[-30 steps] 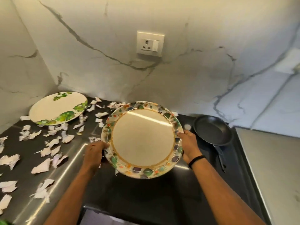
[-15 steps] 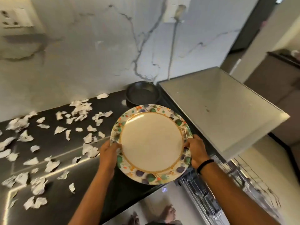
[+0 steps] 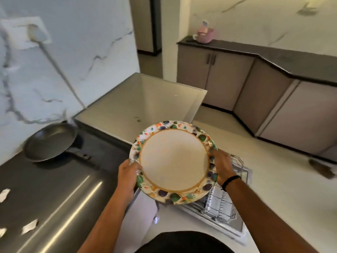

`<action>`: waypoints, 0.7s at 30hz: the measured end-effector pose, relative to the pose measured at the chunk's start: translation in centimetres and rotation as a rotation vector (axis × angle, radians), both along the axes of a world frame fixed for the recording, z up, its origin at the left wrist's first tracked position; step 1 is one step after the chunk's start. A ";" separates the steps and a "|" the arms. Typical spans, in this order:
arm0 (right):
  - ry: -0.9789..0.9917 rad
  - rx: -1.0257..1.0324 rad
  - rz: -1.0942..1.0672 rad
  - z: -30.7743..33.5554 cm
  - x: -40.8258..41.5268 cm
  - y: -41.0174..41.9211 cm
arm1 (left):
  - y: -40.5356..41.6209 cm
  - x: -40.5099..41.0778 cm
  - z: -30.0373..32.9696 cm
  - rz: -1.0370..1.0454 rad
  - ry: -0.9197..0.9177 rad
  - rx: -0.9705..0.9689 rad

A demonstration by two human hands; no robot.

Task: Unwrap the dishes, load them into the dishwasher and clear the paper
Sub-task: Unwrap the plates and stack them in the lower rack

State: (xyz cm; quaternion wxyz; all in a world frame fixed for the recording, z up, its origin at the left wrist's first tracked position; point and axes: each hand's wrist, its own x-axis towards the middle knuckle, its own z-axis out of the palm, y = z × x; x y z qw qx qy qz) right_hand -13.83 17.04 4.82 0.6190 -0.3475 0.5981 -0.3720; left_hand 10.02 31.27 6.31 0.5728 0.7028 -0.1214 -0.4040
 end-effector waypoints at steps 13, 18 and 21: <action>-0.001 0.037 -0.114 -6.6 -16.5 -11.1 | -16.5 -12.3 -5.8 -0.209 -0.025 0.085; -0.070 0.119 -0.179 -10.9 -17.4 -13.2 | -19.6 -14.5 -8.2 -0.139 -0.010 0.101; -0.038 0.100 -0.204 -13.4 -18.1 -14.2 | -22.1 -15.0 -10.6 -0.159 0.095 0.097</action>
